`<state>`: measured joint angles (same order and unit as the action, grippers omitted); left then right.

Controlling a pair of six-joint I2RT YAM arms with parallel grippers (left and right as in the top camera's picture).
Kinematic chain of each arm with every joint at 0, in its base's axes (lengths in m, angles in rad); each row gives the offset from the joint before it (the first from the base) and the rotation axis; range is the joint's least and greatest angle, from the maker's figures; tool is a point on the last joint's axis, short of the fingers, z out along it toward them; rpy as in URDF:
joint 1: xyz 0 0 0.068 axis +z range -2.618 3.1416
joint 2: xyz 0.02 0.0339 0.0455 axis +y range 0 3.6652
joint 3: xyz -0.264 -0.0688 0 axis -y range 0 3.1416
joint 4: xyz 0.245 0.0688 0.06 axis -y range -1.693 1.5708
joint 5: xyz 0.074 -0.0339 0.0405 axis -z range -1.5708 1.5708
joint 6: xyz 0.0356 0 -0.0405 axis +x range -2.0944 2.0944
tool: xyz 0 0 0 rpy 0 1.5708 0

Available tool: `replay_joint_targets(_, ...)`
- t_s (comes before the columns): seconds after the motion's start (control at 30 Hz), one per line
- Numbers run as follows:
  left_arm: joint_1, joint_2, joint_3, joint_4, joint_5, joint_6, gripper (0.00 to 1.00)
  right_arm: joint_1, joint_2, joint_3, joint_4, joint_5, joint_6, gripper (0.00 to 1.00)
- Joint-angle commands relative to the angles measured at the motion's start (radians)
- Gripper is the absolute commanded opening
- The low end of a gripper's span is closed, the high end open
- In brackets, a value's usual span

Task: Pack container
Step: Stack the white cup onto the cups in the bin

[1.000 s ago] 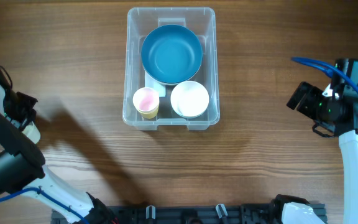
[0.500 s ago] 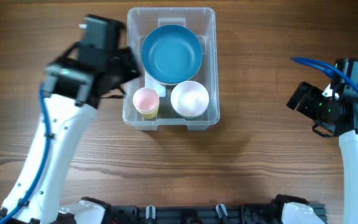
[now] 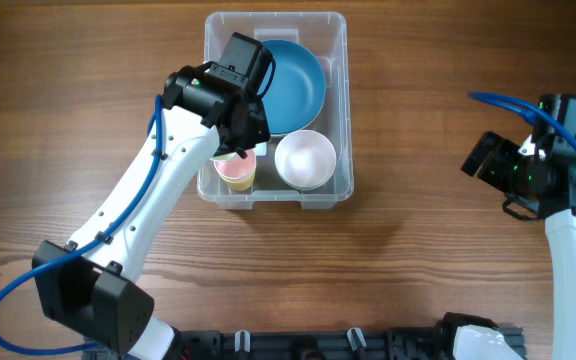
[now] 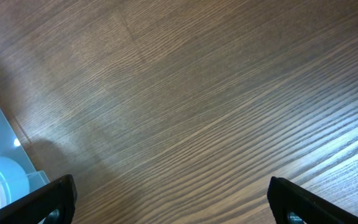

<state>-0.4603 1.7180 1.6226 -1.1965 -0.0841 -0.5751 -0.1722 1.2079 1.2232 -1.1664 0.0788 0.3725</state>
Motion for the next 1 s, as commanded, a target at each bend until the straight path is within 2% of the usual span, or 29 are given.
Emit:
replay_joint_targets(0.0, -0.004, 0.014, 0.014, -0.002, 0.039, -0.014, 0.04, -0.003, -0.001, -0.002, -0.001, -0.01, -0.007, 1.0)
replay_joint_targets(0.07, -0.004, 0.016, 0.014, -0.006, 0.042, -0.013, 0.04, -0.003, -0.001, -0.002, -0.001, -0.01, -0.006, 1.0)
replay_joint_targets(0.1, -0.004, 0.016, 0.014, -0.013, 0.042, -0.013, 0.07, -0.003, -0.001, -0.002, -0.001, -0.01, -0.007, 1.0)
replay_joint_targets(0.17, -0.004, 0.016, 0.014, -0.024, 0.042, -0.013, 0.35, -0.003, -0.001, -0.002, -0.001, -0.01, -0.006, 1.0)
replay_joint_targets(0.27, -0.004, 0.016, 0.014, -0.028, 0.042, -0.009, 0.46, -0.003, -0.001, -0.002, -0.001, -0.01, -0.006, 1.0)
replay_joint_targets(0.47, 0.062, -0.006, 0.014, -0.011, -0.041, -0.004, 0.5, 0.016, -0.001, -0.002, 0.021, -0.051, -0.056, 1.0)
replay_joint_targets(0.5, 0.102, -0.019, 0.014, 0.006, -0.041, 0.003, 0.51, 0.034, -0.001, -0.002, 0.045, -0.05, -0.059, 1.0)
replay_joint_targets(0.53, 0.18, -0.033, 0.014, 0.046, -0.04, 0.04, 0.61, 0.068, 0.007, -0.002, 0.092, -0.051, -0.064, 1.0)
replay_joint_targets(0.57, 0.215, -0.035, 0.014, 0.063, -0.041, 0.048, 0.66, 0.087, 0.015, -0.002, 0.12, -0.051, -0.077, 1.0)
replay_joint_targets(0.63, 0.285, -0.035, 0.014, 0.098, -0.04, 0.075, 0.69, 0.134, 0.055, -0.001, 0.189, -0.05, -0.086, 1.0)
replay_joint_targets(0.67, 0.34, -0.035, 0.014, 0.13, -0.04, 0.095, 0.74, 0.154, 0.084, -0.001, 0.229, -0.05, -0.085, 1.0)
replay_joint_targets(0.7, 0.38, -0.035, 0.014, 0.156, -0.041, 0.105, 0.84, 0.176, 0.124, -0.001, 0.279, -0.05, -0.084, 0.99)
replay_joint_targets(0.8, 0.462, -0.033, 0.014, 0.231, -0.04, 0.134, 0.98, 0.212, 0.232, 0.0, 0.413, -0.025, -0.084, 1.0)
replay_joint_targets(0.97, 0.549, -0.033, 0.014, 0.274, -0.041, 0.134, 1.0, 0.233, 0.366, 0.0, 0.673, 0.047, -0.136, 1.0)
